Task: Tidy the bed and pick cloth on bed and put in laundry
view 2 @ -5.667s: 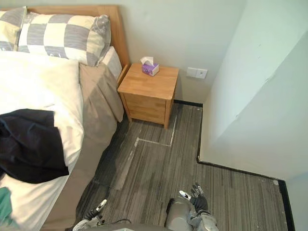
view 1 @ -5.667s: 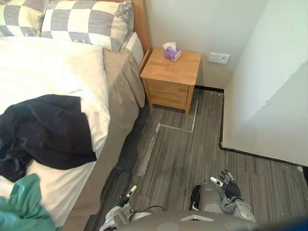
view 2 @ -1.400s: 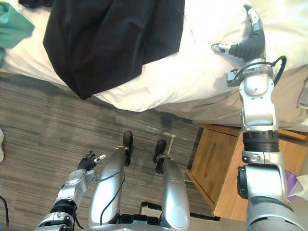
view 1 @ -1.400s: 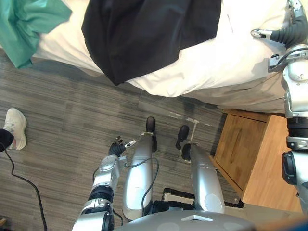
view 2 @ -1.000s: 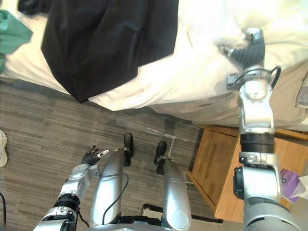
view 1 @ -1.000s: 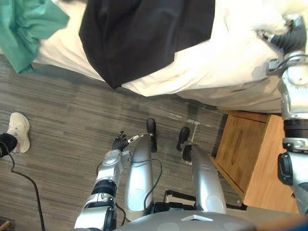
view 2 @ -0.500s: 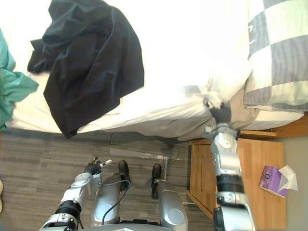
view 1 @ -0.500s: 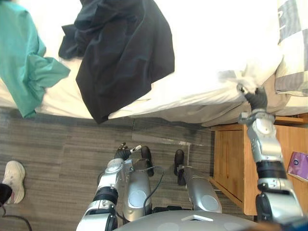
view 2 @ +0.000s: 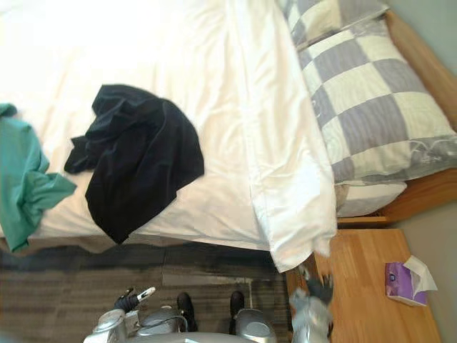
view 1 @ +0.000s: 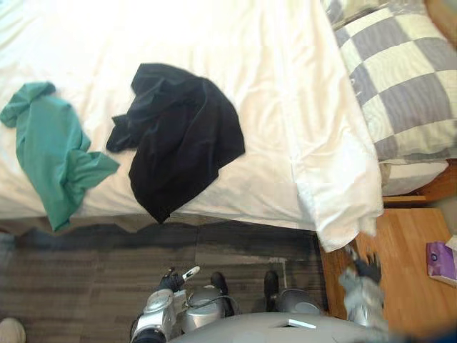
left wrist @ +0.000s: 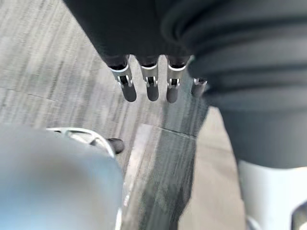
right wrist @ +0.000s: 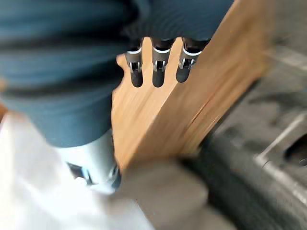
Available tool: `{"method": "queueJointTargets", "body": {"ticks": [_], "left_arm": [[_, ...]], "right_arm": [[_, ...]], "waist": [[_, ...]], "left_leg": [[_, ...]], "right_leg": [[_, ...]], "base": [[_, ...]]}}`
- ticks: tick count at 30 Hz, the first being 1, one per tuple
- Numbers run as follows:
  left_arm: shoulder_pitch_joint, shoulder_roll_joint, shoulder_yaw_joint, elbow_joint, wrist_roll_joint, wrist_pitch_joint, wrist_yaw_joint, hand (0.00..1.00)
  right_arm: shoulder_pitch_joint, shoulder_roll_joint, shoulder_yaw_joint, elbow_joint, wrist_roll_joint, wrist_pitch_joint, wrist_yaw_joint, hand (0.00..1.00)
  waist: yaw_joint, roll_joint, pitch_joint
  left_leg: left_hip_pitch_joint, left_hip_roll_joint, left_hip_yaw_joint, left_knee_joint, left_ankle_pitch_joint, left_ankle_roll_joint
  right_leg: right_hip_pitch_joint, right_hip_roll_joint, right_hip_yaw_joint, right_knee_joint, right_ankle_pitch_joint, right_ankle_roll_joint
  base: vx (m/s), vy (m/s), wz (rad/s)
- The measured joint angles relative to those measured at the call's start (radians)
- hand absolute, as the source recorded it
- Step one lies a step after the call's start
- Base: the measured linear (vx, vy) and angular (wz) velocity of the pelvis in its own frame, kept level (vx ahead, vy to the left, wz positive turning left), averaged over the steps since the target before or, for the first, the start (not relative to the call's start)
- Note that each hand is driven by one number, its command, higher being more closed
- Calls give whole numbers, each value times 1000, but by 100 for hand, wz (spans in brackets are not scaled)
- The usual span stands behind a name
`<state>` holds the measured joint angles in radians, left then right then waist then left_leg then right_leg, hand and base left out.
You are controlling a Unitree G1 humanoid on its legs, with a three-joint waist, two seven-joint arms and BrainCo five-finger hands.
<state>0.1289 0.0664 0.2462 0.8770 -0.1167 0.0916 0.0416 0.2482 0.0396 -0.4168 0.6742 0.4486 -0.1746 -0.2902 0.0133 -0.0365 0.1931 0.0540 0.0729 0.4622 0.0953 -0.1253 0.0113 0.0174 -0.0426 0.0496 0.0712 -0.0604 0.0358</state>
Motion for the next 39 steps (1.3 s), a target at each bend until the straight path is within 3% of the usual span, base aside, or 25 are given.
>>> {"method": "queueJointTargets", "body": {"ticks": [6,8,9,12,15,19,24,26,27,29,31,33,36,39], "left_arm": [[24,-22,51,9,28,-17,-39,0],[33,-23,50,8,28,-14,-45,0],[39,-22,50,7,28,-12,-46,0],[56,-15,48,5,28,10,-49,0],[98,1,25,1,28,34,-50,0],[127,34,-24,-16,25,77,-48,0],[115,58,-70,-39,10,103,-41,0],[96,60,-81,-40,-14,114,-41,0],[70,61,-98,-46,-34,119,-41,0],[53,57,-115,-68,-50,119,-41,0],[4,54,-150,-73,-71,112,-42,0],[-37,53,-162,-75,-93,88,-42,0],[-105,56,-169,-82,-136,46,-38,0],[-184,30,-176,-108,-171,12,-29,0]], "right_arm": [[86,1,-94,-5,38,-57,-28,0],[81,0,-93,-105,24,-77,-30,0],[80,-1,-91,-134,14,-83,-24,100],[63,-17,-84,-275,6,-88,36,100],[25,-39,-60,-371,11,-57,134,100],[-35,-61,-9,-432,68,32,231,100],[-182,-110,45,-503,278,124,303,100],[-257,-145,44,-533,363,139,308,100],[-336,-185,43,-569,453,151,307,100],[-389,-210,37,-596,491,157,305,100],[-493,-262,28,-645,560,184,286,100],[-559,-290,22,-691,598,195,277,100],[-650,-327,22,-768,652,194,264,100],[-749,-394,16,-824,723,160,248,100]], "waist": [[-8,-10,-52],[-6,-11,-65],[-5,-11,-74],[2,-14,-87],[4,-20,-99],[5,-28,-88],[7,-27,-32],[8,-22,3],[9,1,46],[10,19,78],[20,57,133],[29,72,173],[32,72,228],[28,72,293]], "left_leg": [[95,-20,25,-93,19,-16],[125,-29,22,-131,34,-18],[129,-31,21,-136,36,-18],[161,-39,15,-165,42,-19],[175,-45,12,-173,48,-10],[172,-52,-15,-174,53,-4],[80,-53,-44,-103,22,-3],[35,-50,-52,-61,12,3],[-29,-45,-59,-11,-1,11],[-78,-38,-60,23,-10,16],[-158,-32,-60,70,-6,30],[-207,-26,-59,92,-4,33],[-298,-14,-63,142,-5,34],[-419,-8,-85,216,-10,42]], "right_leg": [[43,-1,8,2,-25,9],[63,-4,-3,-1,-33,9],[63,-5,-4,-1,-33,9],[92,-8,-11,-3,-33,9],[102,-10,-13,-4,-37,13],[102,-16,-35,-2,-37,14],[47,-30,-36,16,-38,16],[10,-33,-36,35,-37,16],[-36,-34,-38,54,-35,15],[-73,-35,-38,70,-33,14],[-153,-42,-39,111,-34,14],[-209,-44,-45,142,-40,8],[-310,-45,-53,221,-63,1],[-441,-54,-65,329,-98,-6]], "base": [[-1,15,-10],[-4,-4,10],[10,-1,6],[20,4,6],[40,0,3],[20,-14,14],[-57,1,14],[-87,9,17],[-93,0,13],[-61,-1,8],[-61,3,6],[-30,-23,7],[-16,-47,15],[-44,-59,27]]}}
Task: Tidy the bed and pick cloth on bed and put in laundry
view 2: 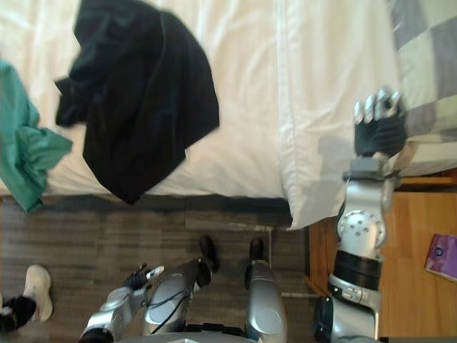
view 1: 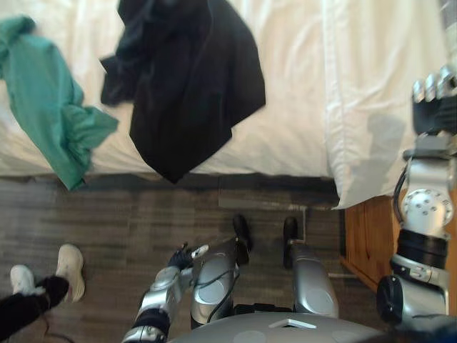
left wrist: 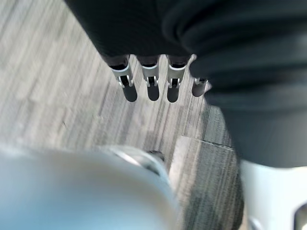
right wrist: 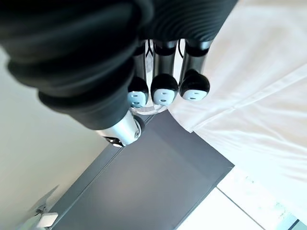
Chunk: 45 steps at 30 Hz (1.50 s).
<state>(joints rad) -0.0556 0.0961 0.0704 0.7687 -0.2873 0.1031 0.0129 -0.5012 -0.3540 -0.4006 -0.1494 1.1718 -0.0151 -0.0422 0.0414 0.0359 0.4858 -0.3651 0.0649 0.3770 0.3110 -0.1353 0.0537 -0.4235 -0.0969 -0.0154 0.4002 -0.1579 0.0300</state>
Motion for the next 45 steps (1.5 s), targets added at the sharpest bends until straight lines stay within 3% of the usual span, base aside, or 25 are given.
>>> {"method": "queueJointTargets", "body": {"ticks": [2,7,9,10,13,17,20,22,26,28,29,31,32,35,38,40,41,42,45], "left_arm": [[-59,-12,-11,-6,-9,-15,17,0],[-109,-23,-12,-5,-50,-51,50,0],[-128,-26,-10,-2,-74,-68,78,0],[-142,-29,-10,-1,-90,-77,87,0],[-183,-51,8,6,-128,-91,126,0],[-225,-85,46,34,-160,-100,146,0],[-242,-113,72,54,-167,-120,145,0],[-243,-145,99,64,-173,-142,143,0],[-236,-192,129,83,-175,-163,136,0],[-237,-196,126,98,-175,-158,120,0],[-236,-196,134,100,-175,-158,115,0],[-232,-195,142,102,-175,-158,114,0],[-231,-193,147,106,-181,-153,107,0],[-209,-181,147,127,-179,-141,93,0],[-161,-165,148,124,-167,-136,69,0],[-85,-158,163,121,-128,-135,47,0],[-64,-159,174,122,-114,-135,40,0],[-4,-165,199,142,-71,-129,28,0],[45,-165,218,173,-13,-123,15,0]], "right_arm": [[-62,-25,-21,-15,69,-41,-21,100],[-104,-31,-19,-5,142,-134,-52,100],[-132,-31,-20,32,146,-209,-76,100],[-145,-29,-31,53,165,-271,-86,100],[-151,-1,-96,57,213,-403,-60,100],[-117,78,-153,114,273,-509,5,100],[-65,129,-174,274,322,-506,37,100],[35,235,-171,408,358,-484,63,100],[260,382,-139,494,341,-441,134,100],[323,385,-140,503,311,-428,160,100],[361,376,-141,505,255,-415,173,0],[397,362,-138,530,145,-386,176,0],[414,349,-129,558,2,-349,166,0],[487,341,-76,640,-296,-270,198,0],[549,360,-38,709,-456,-247,265,0],[604,382,-18,787,-564,-239,324,0],[615,387,-18,808,-588,-239,332,0],[651,394,-19,874,-655,-240,347,0],[703,399,-20,934,-755,-244,344,0]], "waist": [[-2,1,33],[-9,14,44],[-18,18,46],[-25,26,49],[-31,44,55],[-51,45,55],[-55,45,55],[-60,49,55],[-99,54,53],[-110,53,52],[-114,53,50],[-130,55,40],[-144,56,38],[-143,47,-9],[-137,41,-74],[-132,28,-157],[-129,24,-174],[-119,7,-232],[-102,-9,-293]], "left_leg": [[-95,-1,-9,47,-2,2],[-262,-3,-29,123,-2,2],[-317,-4,-32,147,-2,2],[-347,-7,-33,160,-1,3],[-406,-13,-30,177,6,8],[-419,-12,-22,170,9,9],[-401,-11,8,147,13,10],[-364,-11,39,127,13,10],[-234,6,61,128,-15,1],[-172,13,77,127,-33,1],[-135,17,89,128,-50,2],[-98,21,108,131,-63,3],[-69,24,113,133,-76,1],[9,35,132,127,-96,-8],[72,37,134,106,-99,-12],[130,36,134,68,-102,-19],[148,36,135,56,-96,-16],[201,34,136,19,-93,-22],[263,30,133,-34,-84,-37]], "right_leg": [[-111,-12,-2,90,-32,-7],[-301,-29,-6,223,-70,-24],[-362,-35,-5,263,-79,-31],[-397,-43,-4,286,-89,-32],[-466,-51,4,321,-95,-33],[-482,-50,12,318,-88,-33],[-479,-43,32,291,-71,-30],[-458,-36,59,270,-62,-25],[-315,-21,65,220,-55,-19],[-256,-14,70,205,-55,-18],[-223,-8,79,196,-55,-18],[-192,-4,87,193,-55,-17],[-163,-3,89,191,-58,-14],[-88,9,98,170,-62,-10],[-22,13,95,144,-69,-10],[42,13,80,104,-80,-5],[61,11,73,92,-80,-6],[116,4,45,53,-75,-7],[186,-9,-2,0,-69,-4]], "base": [[-83,-57,31],[-61,-51,25],[-62,-32,23],[-52,-18,22],[-58,-18,17],[-5,0,1],[60,31,-28],[103,29,-41],[102,20,-37],[52,52,-45],[33,82,-51],[3,55,-40],[-10,30,-26],[7,11,-29],[71,-27,-12],[148,-52,-3],[212,-64,-2],[186,-54,-4],[199,-54,2]]}}
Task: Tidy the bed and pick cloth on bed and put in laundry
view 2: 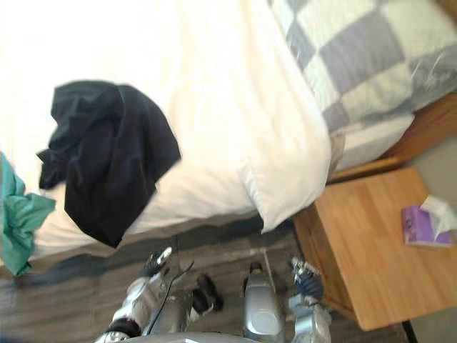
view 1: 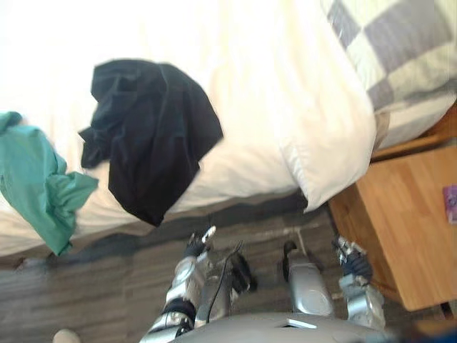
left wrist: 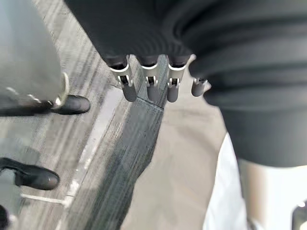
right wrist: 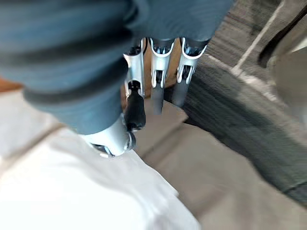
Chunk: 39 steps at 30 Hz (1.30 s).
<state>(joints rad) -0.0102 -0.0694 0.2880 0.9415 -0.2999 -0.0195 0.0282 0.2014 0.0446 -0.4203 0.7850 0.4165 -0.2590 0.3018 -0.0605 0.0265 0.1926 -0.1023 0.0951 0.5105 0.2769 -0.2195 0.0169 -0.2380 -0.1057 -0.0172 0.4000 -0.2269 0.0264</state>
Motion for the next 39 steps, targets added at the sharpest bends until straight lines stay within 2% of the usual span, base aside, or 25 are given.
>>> {"method": "queueJointTargets", "body": {"ticks": [2,6,12,20,23,27,30,31,33,35,36,37,39], "left_arm": [[40,5,9,22,51,8,-10,0],[64,-4,28,26,115,17,-21,0],[75,-8,31,25,135,17,-19,0],[86,-3,34,24,136,8,-29,0],[94,2,26,24,136,7,-31,0],[110,11,26,23,136,8,-29,0],[121,19,29,23,135,17,-21,0],[137,24,28,22,122,17,-11,0],[140,35,25,17,91,15,6,0],[122,57,20,14,79,11,17,0],[116,64,22,15,77,10,17,0],[116,75,27,14,77,11,15,0],[120,77,30,15,77,11,12,0]], "right_arm": [[38,16,-5,40,-130,-16,-23,0],[46,15,-4,80,-241,-32,-49,0],[33,11,-8,117,-285,-35,-59,0],[25,3,-9,140,-283,-42,-61,0],[23,-3,-9,147,-284,-42,-64,0],[21,-8,-21,156,-285,-42,-70,0],[10,-16,-19,156,-285,-38,-72,0],[-1,-28,-8,155,-284,-31,-76,0],[-9,-52,23,153,-283,-20,-100,0],[-33,-67,67,139,-259,21,-135,0],[-36,-66,71,132,-243,32,-139,0],[-46,-65,76,123,-222,49,-148,0],[-53,-87,79,111,-208,57,-152,0]], "waist": [[2,-11,-49],[14,-11,-91],[24,-6,-104],[26,-5,-110],[26,-3,-111],[37,-2,-111],[52,9,-89],[51,17,-68],[50,26,-53],[49,3,-24],[44,-12,-13],[51,-20,-11],[45,-22,-9]], "left_leg": [[57,-7,-19,-57,15,-18],[137,-19,-25,-130,37,-37],[215,-23,-25,-209,76,-64],[231,-34,-46,-246,101,-47],[247,-42,-57,-292,132,-43],[261,-41,-57,-311,146,-44],[245,-25,-53,-226,89,-50],[189,12,-55,-87,23,-45],[132,42,-58,31,-19,-37],[50,28,-66,152,-4,-43],[26,23,-80,185,-19,-31],[-1,43,-107,219,-48,-30],[5,104,-147,211,-51,-48]], "right_leg": [[72,1,-37,-56,11,2],[151,2,-77,-109,20,10],[236,19,-87,-195,67,23],[287,25,-99,-296,109,12],[293,29,-106,-314,118,4],[302,37,-104,-325,125,-1],[302,36,-88,-295,101,0],[292,35,-86,-250,73,-4],[253,29,-92,-178,37,-2],[178,-28,-94,-77,-5,2],[167,-46,-86,-65,-8,-1],[152,-75,-65,-44,-14,8],[137,-121,-25,-1,-24,42]], "base": [[187,-52,23],[141,-23,9],[40,2,-1],[-64,13,5],[-96,-6,8],[-100,-16,-5],[-38,-6,-11],[-54,-28,-3],[-53,6,12],[-39,78,20],[-25,121,1],[51,138,-13],[109,182,-20]]}}
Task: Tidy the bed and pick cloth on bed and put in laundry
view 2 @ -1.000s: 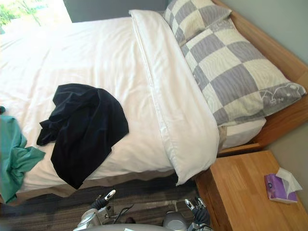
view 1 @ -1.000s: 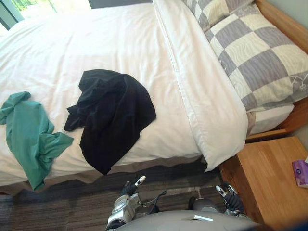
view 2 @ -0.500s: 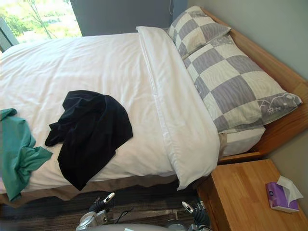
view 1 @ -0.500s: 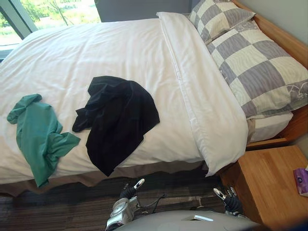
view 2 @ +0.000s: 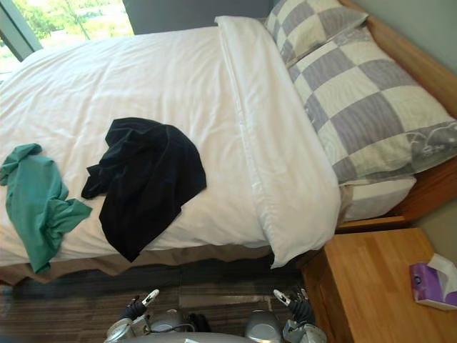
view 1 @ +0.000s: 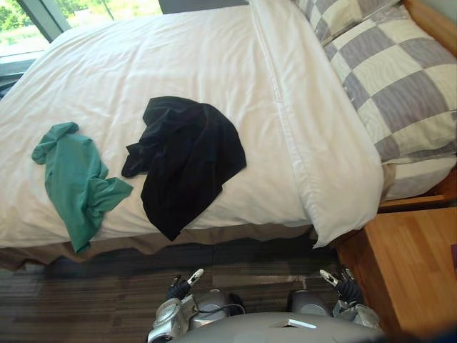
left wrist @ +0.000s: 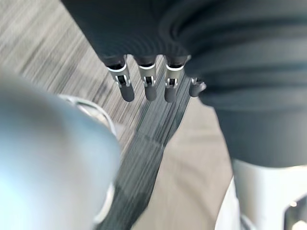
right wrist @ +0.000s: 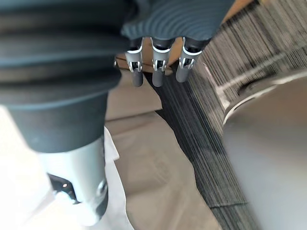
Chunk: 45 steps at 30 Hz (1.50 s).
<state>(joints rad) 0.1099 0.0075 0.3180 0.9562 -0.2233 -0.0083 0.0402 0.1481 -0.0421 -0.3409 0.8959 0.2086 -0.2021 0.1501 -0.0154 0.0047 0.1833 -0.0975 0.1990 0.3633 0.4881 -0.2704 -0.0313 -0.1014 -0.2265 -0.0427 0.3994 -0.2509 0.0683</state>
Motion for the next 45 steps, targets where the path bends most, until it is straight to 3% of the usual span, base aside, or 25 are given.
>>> {"method": "queueJointTargets", "body": {"ticks": [2,3,4,5,6,7,8,9,10,11,12,14,15,17,19,21,24,29,33,35,36,39,41,44,45], "left_arm": [[18,-12,19,1,1,-17,-29,0],[22,-18,21,1,1,-22,-36,0],[28,-31,21,1,2,-27,-43,0],[28,-31,24,1,1,-29,-45,0],[21,-23,38,1,5,-30,-49,0],[15,-21,46,14,8,-29,-46,0],[14,-24,49,15,9,-27,-43,0],[13,-22,48,14,11,-18,-37,0],[7,-20,49,13,17,-15,-35,0],[-3,-16,49,12,17,-8,-34,0],[-4,-10,49,11,17,-3,-35,0],[-8,12,37,8,19,6,-38,0],[-13,13,33,7,21,5,-41,0],[-39,12,-12,8,21,4,-42,0],[-54,13,-52,15,20,5,-41,0],[-56,12,-84,19,20,5,-41,0],[-55,20,-102,29,19,4,-33,0],[-19,30,-90,47,48,-11,-33,0],[-17,23,-76,39,50,-47,-16,0],[-21,24,-83,36,59,-46,-12,0],[-23,23,-91,34,59,-44,-13,0],[-38,42,-88,26,55,-30,-22,0],[-35,42,-99,9,44,-8,-46,0],[-14,40,-124,7,37,-9,-81,0],[-14,37,-130,7,37,-12,-83,0]], "right_arm": [[4,-36,3,5,2,-3,1,0],[3,-44,6,4,2,-5,3,0],[3,-62,7,2,-1,-13,5,0],[-1,-60,5,4,-8,-13,5,0],[4,-40,-16,4,-29,-18,12,0],[17,-11,-33,6,-43,-27,26,0],[26,2,-40,10,-58,-31,32,0],[32,27,-46,18,-73,-43,55,0],[29,34,-55,18,-75,-61,68,0],[19,46,-51,20,-80,-82,89,0],[18,57,-52,20,-89,-96,100,0],[9,96,-35,19,-128,-155,127,0],[6,102,-34,19,-137,-166,128,0],[5,100,-13,40,-163,-204,143,0],[4,87,17,68,-192,-232,152,0],[3,66,50,102,-213,-252,161,0],[-2,45,81,133,-212,-256,163,0],[-38,17,117,152,-213,-191,129,0],[-34,2,120,140,-213,-143,112,0],[-35,-9,117,108,-211,-139,98,0],[-33,-21,112,96,-205,-139,96,0],[-35,-21,52,67,-191,-131,81,0],[-37,-52,31,62,-194,-132,77,0],[-37,-115,32,63,-207,-154,79,0],[-42,-126,32,64,-214,-158,80,0]], "waist": [[5,1,-1],[4,7,-2],[3,28,-4],[5,24,-3],[-1,0,-3],[-17,-2,-6],[-17,4,-9],[-16,13,-14],[-13,16,-17],[0,20,-17],[8,7,-21],[12,-34,-37],[11,-38,-39],[7,-42,-41],[4,-51,-47],[5,-34,-45],[8,-35,-51],[34,-28,-56],[30,-26,-36],[14,-19,-25],[4,-6,-24],[6,-28,-15],[-17,-27,-2],[-39,-1,-12],[-41,8,-12]], "left_leg": [[75,61,-76,-108,48,-25],[96,69,-99,-138,70,-20],[127,79,-136,-166,67,-76],[134,62,-133,-154,34,-169],[112,36,-106,-73,-13,-176],[88,35,-106,7,-57,-189],[78,41,-102,37,-74,-190],[76,46,-84,57,-102,-172],[83,52,-54,53,-109,-158],[98,60,-4,29,-106,-144],[108,61,24,11,-100,-135],[122,45,66,-55,-72,-102],[118,37,66,-72,-62,-96],[116,-25,53,-161,-4,-61],[116,-77,17,-216,34,-47],[116,-110,-17,-241,52,-44],[120,-128,-73,-276,95,-47],[152,-126,-70,-359,142,-51],[95,-91,8,-191,119,-55],[63,-97,13,-157,100,-43],[54,-98,17,-171,60,-33],[19,-130,57,-155,68,-33],[-9,-57,86,7,12,17],[-4,66,-27,26,41,-36],[-1,84,-56,13,45,-42]], "right_leg": [[-14,-63,62,77,-40,68],[-21,-69,79,92,-50,84],[-43,-81,115,108,-59,123],[-53,-95,141,105,-59,138],[-32,-139,162,49,-30,161],[13,-156,150,-29,55,175],[28,-158,135,-69,105,174],[42,-160,79,-138,220,148],[39,-161,18,-176,308,100],[30,-167,-96,-211,391,14],[17,-170,-159,-194,394,-1],[-3,-133,-298,-39,310,39],[-3,-115,-298,-9,273,52],[10,-19,-238,19,123,48],[66,24,-220,-54,51,25],[119,23,-218,-145,50,23],[180,27,-247,-238,60,25],[182,50,-225,-287,100,18],[167,17,-225,-230,95,27],[80,-28,-227,-86,31,41],[33,-41,-228,-14,2,39],[-68,-114,-201,130,-50,18],[-92,-163,-171,158,-57,19],[-122,-204,-132,180,-41,58],[-133,-209,-123,185,-37,69]], "base": [[128,407,-46],[82,410,-70],[15,444,-65],[11,486,-71],[74,715,-48],[85,568,-39],[65,671,-43],[2,561,-56],[-12,625,-78],[-6,467,-76],[1,388,-87],[28,297,-52],[60,218,-1],[70,158,25],[30,60,49],[-3,10,51],[-26,-59,49],[-72,-32,-11],[-100,61,-19],[-212,85,0],[-183,83,18],[-163,-5,-6],[-101,-13,1],[-59,108,-6],[-63,327,-15]]}}
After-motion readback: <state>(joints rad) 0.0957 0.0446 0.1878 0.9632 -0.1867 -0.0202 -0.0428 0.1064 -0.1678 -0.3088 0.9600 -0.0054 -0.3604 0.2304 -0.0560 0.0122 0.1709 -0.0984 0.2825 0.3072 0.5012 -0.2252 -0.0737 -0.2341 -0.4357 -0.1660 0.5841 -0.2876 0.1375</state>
